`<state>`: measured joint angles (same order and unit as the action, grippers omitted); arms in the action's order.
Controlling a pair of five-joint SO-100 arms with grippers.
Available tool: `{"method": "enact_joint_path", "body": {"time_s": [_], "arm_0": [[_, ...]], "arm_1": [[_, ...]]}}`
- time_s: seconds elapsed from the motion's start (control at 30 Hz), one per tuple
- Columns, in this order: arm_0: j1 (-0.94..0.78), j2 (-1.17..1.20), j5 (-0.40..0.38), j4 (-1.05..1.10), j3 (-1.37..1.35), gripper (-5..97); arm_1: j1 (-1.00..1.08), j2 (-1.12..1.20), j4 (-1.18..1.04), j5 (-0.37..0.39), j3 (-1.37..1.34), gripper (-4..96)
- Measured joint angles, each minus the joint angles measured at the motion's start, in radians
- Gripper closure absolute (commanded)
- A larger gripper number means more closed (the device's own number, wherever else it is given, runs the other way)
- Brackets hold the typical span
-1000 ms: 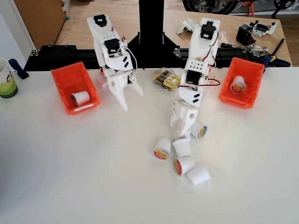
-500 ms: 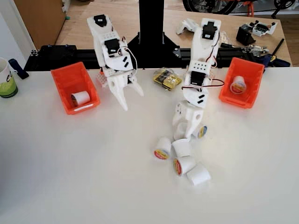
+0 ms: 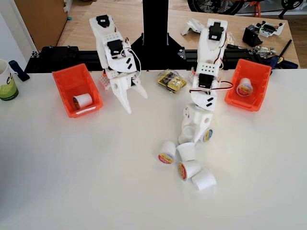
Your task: Sort the coffee pods, blue into left, red into right
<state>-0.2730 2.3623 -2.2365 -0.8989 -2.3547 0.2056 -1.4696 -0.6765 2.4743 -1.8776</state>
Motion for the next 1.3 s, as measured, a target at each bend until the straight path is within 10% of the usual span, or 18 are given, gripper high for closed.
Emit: {"method": "enact_joint_path", "body": {"time_s": [0.6, 0.97, 1.3], "arm_0": [[0.000, 0.000, 0.000, 0.000, 0.000, 51], [-0.006, -0.002, 0.028, 0.000, 0.000, 51], [-0.008, -0.028, 0.028, 0.000, 0.000, 51]], "arm_1": [[0.018, -0.060, 0.008, -0.011, 0.000, 80.2], [0.094, -0.374, 0.244, -0.172, 0.025, 83.0], [0.072, -0.443, 0.268, -0.106, 0.054, 82.5]]}}
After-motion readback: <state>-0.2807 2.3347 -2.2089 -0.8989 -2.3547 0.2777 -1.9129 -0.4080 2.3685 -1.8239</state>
